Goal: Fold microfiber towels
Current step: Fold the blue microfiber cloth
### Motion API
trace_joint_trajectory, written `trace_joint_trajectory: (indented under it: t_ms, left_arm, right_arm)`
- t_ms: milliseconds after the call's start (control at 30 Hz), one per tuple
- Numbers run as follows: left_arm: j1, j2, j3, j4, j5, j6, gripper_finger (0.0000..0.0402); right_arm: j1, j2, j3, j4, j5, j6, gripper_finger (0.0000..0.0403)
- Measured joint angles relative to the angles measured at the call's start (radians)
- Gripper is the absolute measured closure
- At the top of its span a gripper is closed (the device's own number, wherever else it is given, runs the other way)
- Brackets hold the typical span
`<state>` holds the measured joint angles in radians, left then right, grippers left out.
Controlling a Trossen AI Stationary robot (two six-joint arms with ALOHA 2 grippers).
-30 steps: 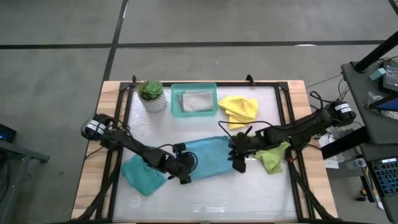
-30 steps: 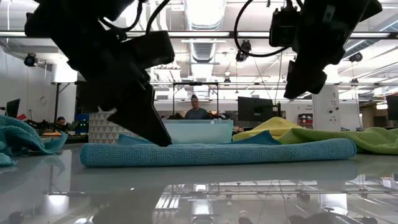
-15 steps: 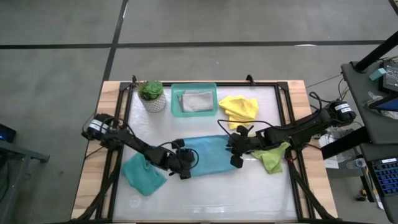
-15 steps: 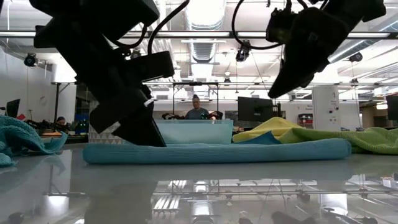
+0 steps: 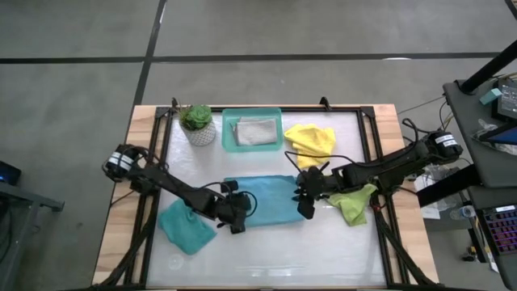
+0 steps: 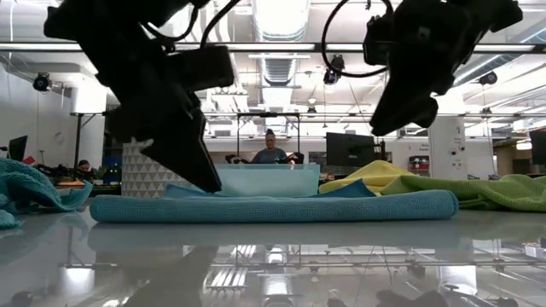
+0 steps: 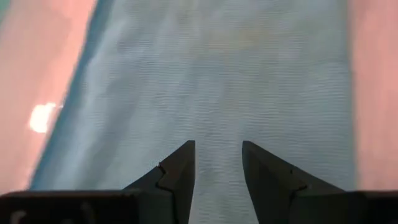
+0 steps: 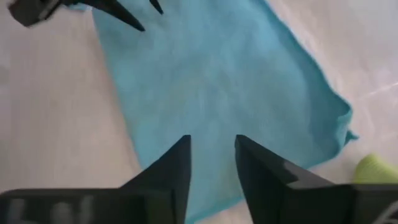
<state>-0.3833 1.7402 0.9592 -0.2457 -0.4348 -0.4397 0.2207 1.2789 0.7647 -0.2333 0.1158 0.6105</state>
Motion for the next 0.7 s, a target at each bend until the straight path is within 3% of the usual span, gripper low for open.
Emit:
trace_joint_trajectory:
  t_ms: [167,400,700]
  left_arm:
    - [-0.028,-0.015,0.007,0.007,0.031,-0.001,0.0284]
    - [-0.044,-0.005,-0.016,0.158,0.03,-0.001,0.0284]
    - [-0.056,0.007,-0.02,0.168,0.057,-0.051,0.0284]
  right_arm:
    - [-0.001,0.0,0.0,-0.059,-0.045,0.072,0.0225]
    - [-0.001,0.002,-0.002,-0.042,-0.037,0.099,0.0168]
    - [0.009,0.018,-0.027,0.107,-0.034,-0.051,0.0138]
